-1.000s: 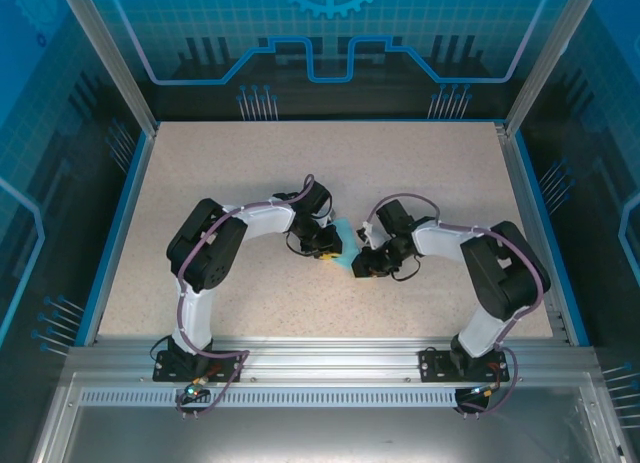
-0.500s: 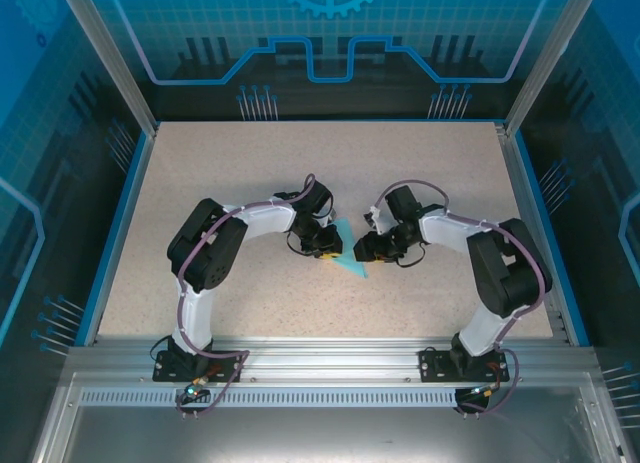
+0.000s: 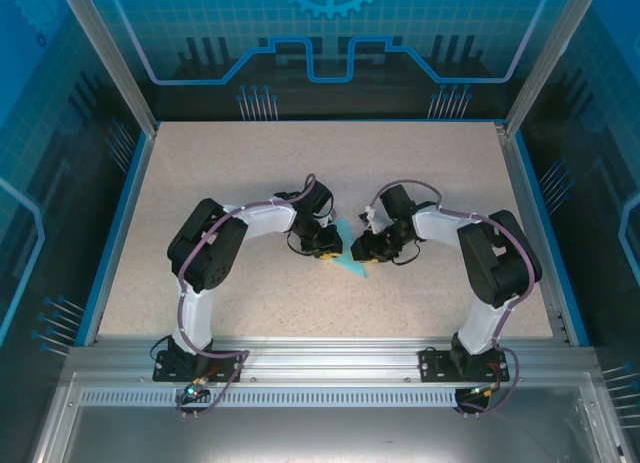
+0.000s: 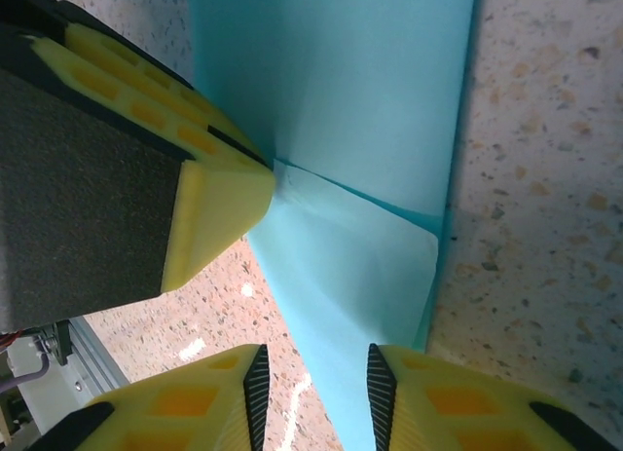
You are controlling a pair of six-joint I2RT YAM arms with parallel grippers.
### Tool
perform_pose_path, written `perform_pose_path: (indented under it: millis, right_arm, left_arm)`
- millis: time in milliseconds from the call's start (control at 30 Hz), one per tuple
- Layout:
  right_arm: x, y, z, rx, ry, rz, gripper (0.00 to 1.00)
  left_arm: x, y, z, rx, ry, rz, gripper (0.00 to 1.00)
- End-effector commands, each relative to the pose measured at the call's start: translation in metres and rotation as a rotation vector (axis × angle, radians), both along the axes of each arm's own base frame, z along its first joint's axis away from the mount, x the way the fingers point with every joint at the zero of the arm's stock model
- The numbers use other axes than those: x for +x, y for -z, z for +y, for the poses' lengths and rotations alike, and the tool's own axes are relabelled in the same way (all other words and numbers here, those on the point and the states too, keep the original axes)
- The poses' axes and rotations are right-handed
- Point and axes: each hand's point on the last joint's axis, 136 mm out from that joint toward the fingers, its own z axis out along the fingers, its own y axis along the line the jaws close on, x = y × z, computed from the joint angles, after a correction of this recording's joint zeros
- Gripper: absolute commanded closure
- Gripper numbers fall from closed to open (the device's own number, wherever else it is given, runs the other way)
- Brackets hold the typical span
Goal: Fold a paper plane with a square sheet of paper (fold left side to right side)
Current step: Third fold the triangle at the center of the table.
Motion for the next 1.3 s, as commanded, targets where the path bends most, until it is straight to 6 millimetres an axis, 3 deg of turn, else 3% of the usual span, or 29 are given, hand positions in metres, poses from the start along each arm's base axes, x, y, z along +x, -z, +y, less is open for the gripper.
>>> perform_pose_path:
  millis: [0, 133, 400, 933, 1033, 1133, 1267]
  right_arm:
    - [0.0, 0.002, 0.001, -0.019, 0.002, 0.017, 0.63]
    - [0.004, 0.002, -0.004, -0.045, 0.018, 0.0, 0.54]
    - [0.004, 0.005, 0.002, -0.025, 0.009, 0.026, 0.56]
    - [0.006, -0.001, 0.007, -0.003, 0.001, 0.009, 0.75]
    - [0.006, 0.003, 0.005, -0.016, 0.0, 0.017, 0.85]
    - [0.005, 0.006, 0.003, -0.035, -0.006, 0.023, 0.97]
    - [0.003, 0.007, 0.001, -0.047, -0.012, 0.023, 1.0]
  left_arm:
    - [-0.003, 0.02, 0.017, 0.11, -0.006, 0.005, 0.8]
    - [-0.004, 0.021, 0.018, 0.11, -0.007, 0.006, 0.8]
    - [-0.004, 0.02, 0.018, 0.108, -0.008, 0.004, 0.8]
    - [-0.003, 0.017, 0.018, 0.107, -0.007, -0.002, 0.8]
    - [-0.001, 0.012, 0.017, 0.099, -0.004, -0.012, 0.79]
    - [0.005, -0.004, 0.015, 0.071, 0.001, -0.039, 0.73]
    - [0.022, -0.032, 0.021, 0.045, -0.013, -0.092, 0.63]
